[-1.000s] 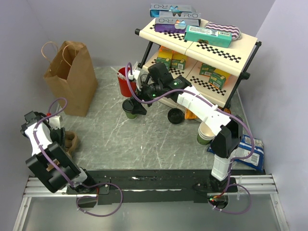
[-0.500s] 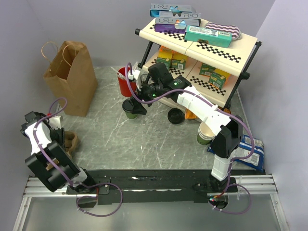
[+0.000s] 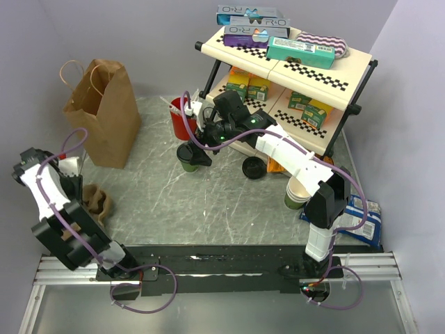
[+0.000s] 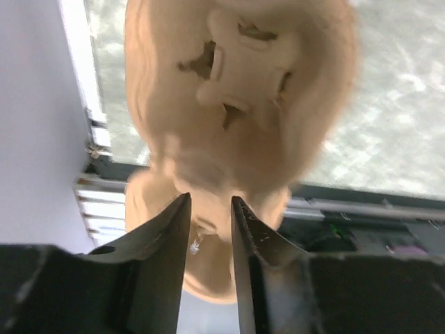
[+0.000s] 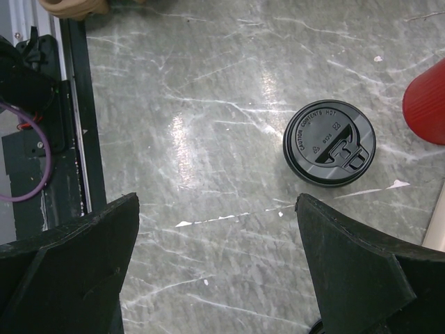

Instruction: Pack the takeout coffee

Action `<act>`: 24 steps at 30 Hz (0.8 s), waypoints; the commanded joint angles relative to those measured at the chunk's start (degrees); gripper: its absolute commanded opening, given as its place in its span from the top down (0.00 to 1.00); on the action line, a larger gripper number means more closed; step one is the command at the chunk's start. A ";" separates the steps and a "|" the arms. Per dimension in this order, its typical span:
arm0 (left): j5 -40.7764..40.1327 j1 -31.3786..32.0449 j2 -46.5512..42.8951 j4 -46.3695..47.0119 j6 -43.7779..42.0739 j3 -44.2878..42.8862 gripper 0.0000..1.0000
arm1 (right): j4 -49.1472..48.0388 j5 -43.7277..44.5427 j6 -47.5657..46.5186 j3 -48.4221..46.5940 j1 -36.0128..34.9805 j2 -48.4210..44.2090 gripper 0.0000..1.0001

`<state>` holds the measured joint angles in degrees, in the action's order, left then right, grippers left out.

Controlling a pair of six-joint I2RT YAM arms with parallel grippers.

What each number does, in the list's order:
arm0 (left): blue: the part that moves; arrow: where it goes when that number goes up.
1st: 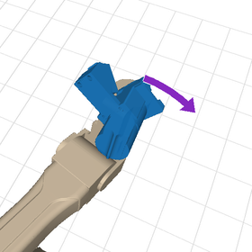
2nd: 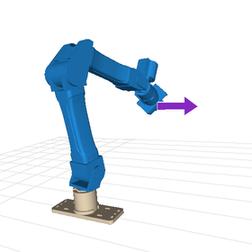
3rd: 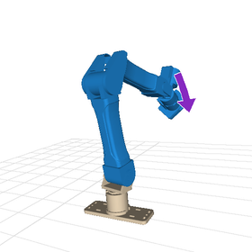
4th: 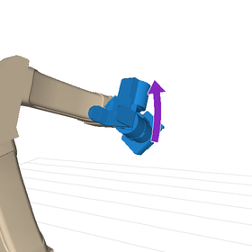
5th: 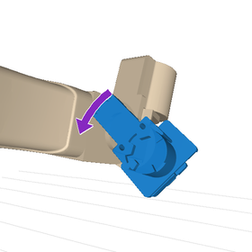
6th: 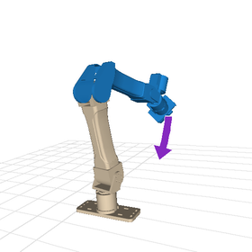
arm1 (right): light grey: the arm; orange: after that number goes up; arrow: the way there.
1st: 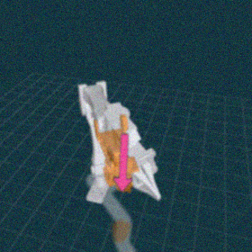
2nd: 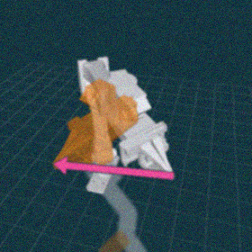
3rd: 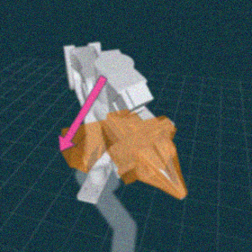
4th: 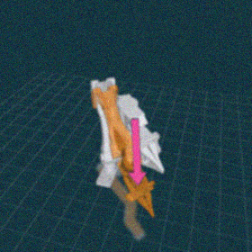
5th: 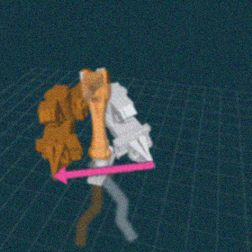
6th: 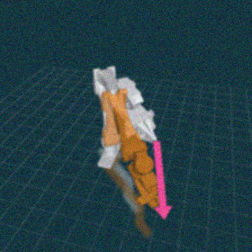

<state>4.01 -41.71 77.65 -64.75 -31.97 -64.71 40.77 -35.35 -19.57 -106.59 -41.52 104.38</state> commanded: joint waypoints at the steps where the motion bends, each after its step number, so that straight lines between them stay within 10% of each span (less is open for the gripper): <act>1: 6.44 -1.70 3.29 -10.37 -0.83 -10.68 0.99 | -0.70 0.02 -0.47 -0.46 -0.67 -1.02 0.00; 10: 12.60 -1.35 3.66 -13.82 0.33 -14.76 0.99 | -0.87 0.28 -0.64 0.15 -0.85 -1.11 0.00; 16: 9.45 -0.57 -0.82 -6.10 2.78 -4.30 0.46 | -0.87 0.02 -0.47 0.33 -0.76 -0.76 0.00; 24: 4.43 1.11 -2.68 3.66 4.10 6.51 0.38 | -0.61 0.20 -0.55 -0.20 -0.85 -0.40 0.00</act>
<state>11.03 -40.99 75.96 -66.89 -29.12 -60.82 40.77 -35.03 -19.84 -106.43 -41.87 104.38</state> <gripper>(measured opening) 0.620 0.994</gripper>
